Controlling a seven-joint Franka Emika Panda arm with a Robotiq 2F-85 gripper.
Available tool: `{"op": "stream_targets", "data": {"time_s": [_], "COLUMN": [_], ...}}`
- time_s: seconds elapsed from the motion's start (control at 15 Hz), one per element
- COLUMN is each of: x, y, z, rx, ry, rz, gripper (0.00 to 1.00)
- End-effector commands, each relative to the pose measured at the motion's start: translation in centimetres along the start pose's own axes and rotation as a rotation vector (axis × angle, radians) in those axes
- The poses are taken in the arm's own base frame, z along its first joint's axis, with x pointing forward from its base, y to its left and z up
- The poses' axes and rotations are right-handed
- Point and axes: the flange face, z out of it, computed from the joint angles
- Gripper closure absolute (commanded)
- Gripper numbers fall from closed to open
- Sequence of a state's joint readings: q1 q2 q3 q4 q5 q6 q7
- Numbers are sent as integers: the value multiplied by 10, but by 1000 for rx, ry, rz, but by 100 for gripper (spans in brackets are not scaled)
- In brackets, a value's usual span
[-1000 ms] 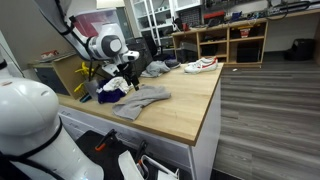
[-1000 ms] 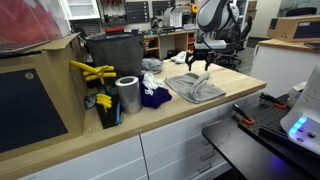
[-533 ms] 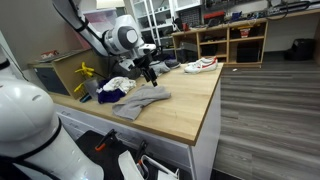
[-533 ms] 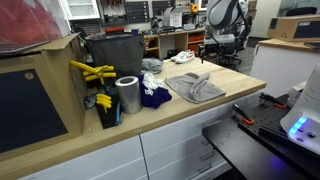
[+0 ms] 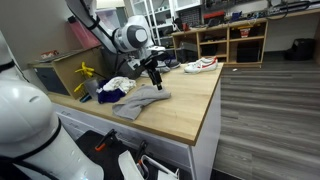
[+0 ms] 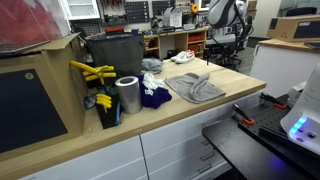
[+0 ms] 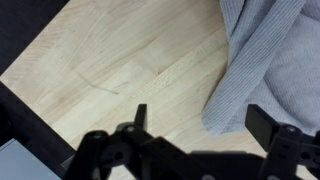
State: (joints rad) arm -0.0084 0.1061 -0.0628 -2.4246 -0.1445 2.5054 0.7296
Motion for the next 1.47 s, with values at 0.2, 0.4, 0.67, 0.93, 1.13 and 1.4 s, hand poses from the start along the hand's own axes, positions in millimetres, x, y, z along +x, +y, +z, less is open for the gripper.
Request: {"op": "stream_targets", "data": {"time_s": [0.2, 0.4, 0.67, 0.93, 1.13, 1.4], "x": [5, 20, 41, 64, 61, 66], "y": [-1, -8, -13, -5, -1, -3], "z": [-4, -17, -20, -13, -12, -9], "rx": [5, 23, 55, 5, 5, 0], "ry": [7, 10, -68, -174, -159, -165], "rz": [0, -85, -254, -417, -378, -380], "gripper": [0, 0, 0, 0, 0, 0]}}
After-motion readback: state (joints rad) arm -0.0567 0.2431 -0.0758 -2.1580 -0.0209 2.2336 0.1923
